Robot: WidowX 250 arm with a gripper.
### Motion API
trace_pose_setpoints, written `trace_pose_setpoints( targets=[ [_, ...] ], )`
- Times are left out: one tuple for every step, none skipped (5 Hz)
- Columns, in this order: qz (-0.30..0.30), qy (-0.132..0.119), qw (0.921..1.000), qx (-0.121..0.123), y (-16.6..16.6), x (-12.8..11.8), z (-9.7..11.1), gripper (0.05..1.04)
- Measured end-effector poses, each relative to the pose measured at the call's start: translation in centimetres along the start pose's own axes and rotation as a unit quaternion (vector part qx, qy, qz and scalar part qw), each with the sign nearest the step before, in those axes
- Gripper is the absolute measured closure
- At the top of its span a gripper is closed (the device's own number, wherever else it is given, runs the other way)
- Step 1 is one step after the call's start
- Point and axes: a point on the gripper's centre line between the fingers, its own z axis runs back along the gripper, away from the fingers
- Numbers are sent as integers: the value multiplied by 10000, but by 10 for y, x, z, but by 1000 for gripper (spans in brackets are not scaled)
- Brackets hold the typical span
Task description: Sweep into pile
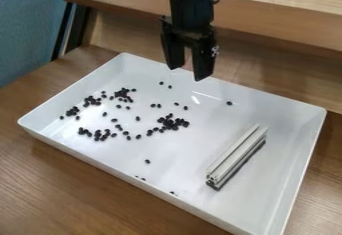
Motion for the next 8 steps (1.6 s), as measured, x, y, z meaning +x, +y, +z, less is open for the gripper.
trace_pose_setpoints(
  targets=[
    [59,189,9998,-80,1,-2,-15,83],
    [122,369,9992,-125,-4,8,-42,83],
    [26,358,9993,-98,-18,15,-46,83],
    [2,325,9994,-108,-32,21,-53,83],
    [-34,314,9994,-157,-51,24,-60,83],
    [288,395,9985,-233,-59,12,-81,83],
    [424,393,9979,-276,-66,8,-91,83],
    [362,415,9982,-253,-74,4,-99,83]
  ],
)
